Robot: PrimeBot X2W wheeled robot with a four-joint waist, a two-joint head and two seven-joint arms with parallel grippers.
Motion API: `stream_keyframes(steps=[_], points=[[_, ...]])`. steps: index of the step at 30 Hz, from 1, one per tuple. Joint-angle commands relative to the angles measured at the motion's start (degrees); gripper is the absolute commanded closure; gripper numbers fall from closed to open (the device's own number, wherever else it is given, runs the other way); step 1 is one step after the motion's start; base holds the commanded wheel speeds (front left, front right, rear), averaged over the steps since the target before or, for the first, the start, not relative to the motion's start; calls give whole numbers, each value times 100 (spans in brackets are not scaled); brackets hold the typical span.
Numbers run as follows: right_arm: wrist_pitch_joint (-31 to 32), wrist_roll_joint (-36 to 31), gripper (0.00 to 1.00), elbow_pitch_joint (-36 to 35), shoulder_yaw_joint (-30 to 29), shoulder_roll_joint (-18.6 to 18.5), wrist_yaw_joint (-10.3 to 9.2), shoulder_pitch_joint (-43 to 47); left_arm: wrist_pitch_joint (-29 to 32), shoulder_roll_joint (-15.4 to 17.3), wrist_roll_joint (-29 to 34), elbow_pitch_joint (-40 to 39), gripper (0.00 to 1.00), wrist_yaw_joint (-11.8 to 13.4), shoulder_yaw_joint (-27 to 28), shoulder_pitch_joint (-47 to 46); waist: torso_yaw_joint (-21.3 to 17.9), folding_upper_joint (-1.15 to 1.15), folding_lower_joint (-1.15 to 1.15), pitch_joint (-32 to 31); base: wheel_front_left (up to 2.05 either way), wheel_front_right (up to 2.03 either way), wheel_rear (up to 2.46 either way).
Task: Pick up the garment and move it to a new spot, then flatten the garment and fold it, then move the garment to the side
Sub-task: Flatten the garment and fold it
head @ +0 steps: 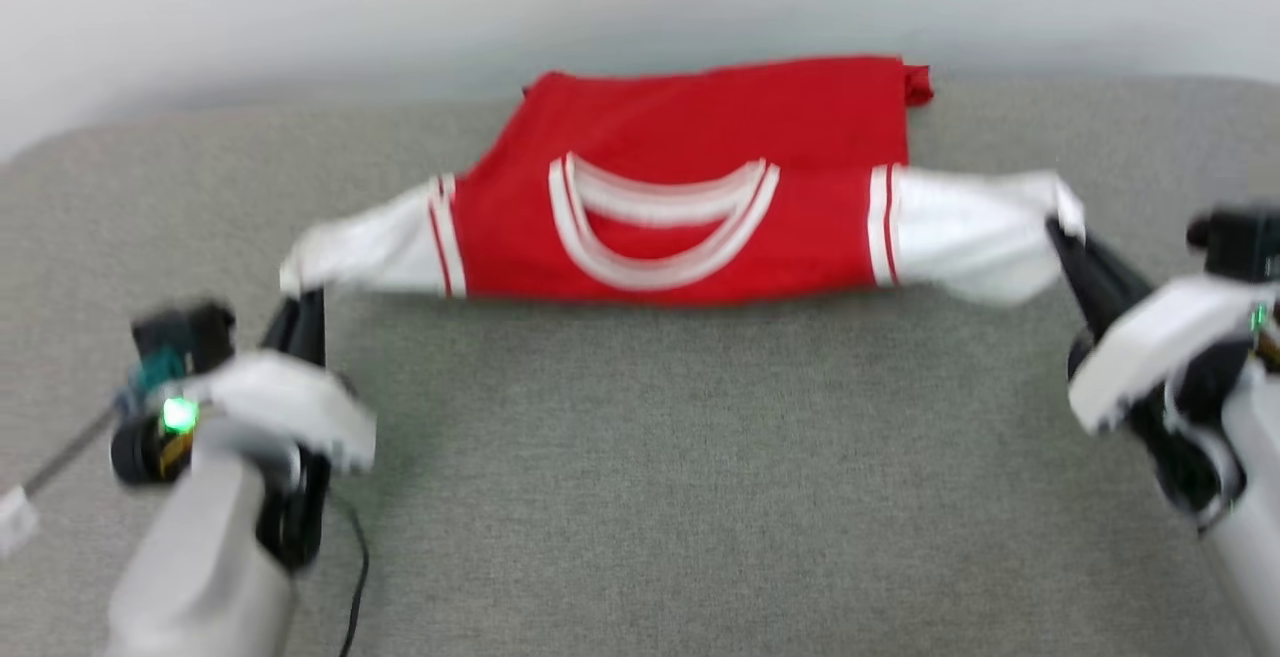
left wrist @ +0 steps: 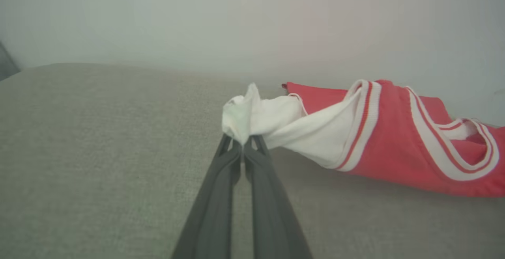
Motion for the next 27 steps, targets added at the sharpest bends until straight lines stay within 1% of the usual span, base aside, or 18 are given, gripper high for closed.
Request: stream_keyframes(steps=[1, 5, 9, 13, 17, 19, 21, 22, 23, 24, 25, 27], points=[[-5, 27, 100, -116, -102, -26, -2, 350, -15, 52, 32, -113, 100, 42, 21, 344, 65, 0, 1, -374, 0, 0, 0], [111, -216, 100, -597, -584, 69, -2, 1522, -14, 146, -33, -597, 100, 279, 111, 1488, 71, 0, 1, -720, 0, 0, 0], [441, -585, 100, -1237, -1217, 338, -3, 2747, 265, 307, -76, -1185, 100, 611, 104, 2583, 68, 0, 1, -1005, 0, 0, 0], [912, -1035, 100, -2014, -1949, 827, -3, 3963, 591, 481, -66, -1980, 100, 952, 71, 3468, 156, 0, 1, -1145, 0, 0, 0], [1472, -1536, 100, -2888, -2613, 1371, -3, 4946, 837, 639, -106, -2746, 100, 1291, 134, 4137, 212, 0, 1, -1175, 0, 0, 0], [1785, -1710, 100, -3264, -2802, 1641, -3, 5318, 929, 705, -109, -3056, 100, 1416, 158, 4374, 235, 0, 1, -1185, 0, 0, 0], [2083, -1875, 100, -3581, -2916, 1796, -3, 5622, 1003, 753, -107, -3339, 100, 1526, 171, 4580, 258, 0, 1, -1196, 0, 0, 0], [2253, -1915, 98, -3691, -2951, 1869, -3, 5754, 1038, 767, -90, -3484, 100, 1582, 165, 4661, 271, 0, 1, -1194, 0, 0, 0], [2378, -1955, 69, -3803, -2954, 1924, -3, 5849, 1063, 772, -67, -3611, 100, 1626, 153, 4718, 282, 0, 1, -1188, 0, 0, 0], [2479, -1981, 28, -3913, -2958, 1954, -3, 5899, 1074, 769, -47, -3735, 100, 1662, 130, 4761, 288, 0, 1, -1178, 0, 0, 0], [2552, -1977, 0, -4002, -2950, 1984, -3, 5931, 1074, 747, -24, -3864, 100, 1694, 98, 4779, 297, 0, 1, -1168, 0, 0, 0], [2667, -1954, 0, -4142, -2954, 2025, -2, 5923, 1061, 701, 9, -4075, 100, 1743, 61, 4777, 323, 0, 1, -1138, 0, 0, 0]])
